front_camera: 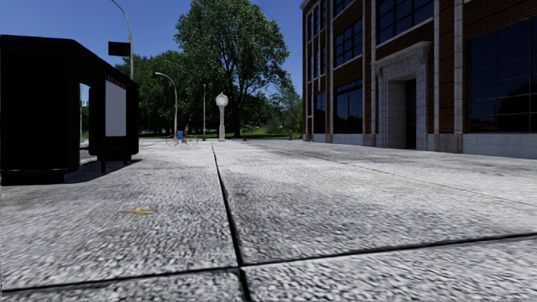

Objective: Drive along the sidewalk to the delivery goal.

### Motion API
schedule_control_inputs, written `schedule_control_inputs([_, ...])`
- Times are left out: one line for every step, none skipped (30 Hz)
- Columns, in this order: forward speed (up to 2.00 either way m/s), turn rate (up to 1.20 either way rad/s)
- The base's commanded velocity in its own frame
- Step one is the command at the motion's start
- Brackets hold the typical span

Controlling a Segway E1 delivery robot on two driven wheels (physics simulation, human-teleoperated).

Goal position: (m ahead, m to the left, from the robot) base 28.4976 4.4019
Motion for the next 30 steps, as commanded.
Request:
schedule_control_inputs([2.0, 0.0])
schedule_control_inputs([2.0, 0.0])
schedule_control_inputs([2.0, 0.0])
schedule_control_inputs([2.0, 0.0])
schedule_control_inputs([2.0, 0.0])
schedule_control_inputs([2.0, 0.0])
schedule_control_inputs([2.0, 0.0])
schedule_control_inputs([2.0, 0.0])
schedule_control_inputs([2.0, 0.0])
schedule_control_inputs([2.0, 0.0])
schedule_control_inputs([2.0, 0.0])
schedule_control_inputs([2.0, 0.0])
schedule_control_inputs([2.0, 0.0])
schedule_control_inputs([2.0, 0.0])
schedule_control_inputs([2.0, 0.0])
schedule_control_inputs([2.0, 0.0])
schedule_control_inputs([2.0, 0.0])
schedule_control_inputs([2.0, 0.0])
schedule_control_inputs([2.0, 0.0])
schedule_control_inputs([2.0, 0.0])
schedule_control_inputs([2.0, 0.0])
schedule_control_inputs([2.0, 0.0])
schedule_control_inputs([2.0, 0.0])
schedule_control_inputs([2.0, 0.0])
schedule_control_inputs([2.0, 0.0])
schedule_control_inputs([2.0, 0.0])
schedule_control_inputs([2.0, 0.0])
schedule_control_inputs([2.0, 0.0])
schedule_control_inputs([2.0, 0.0])
schedule_control_inputs([2.0, 0.0])
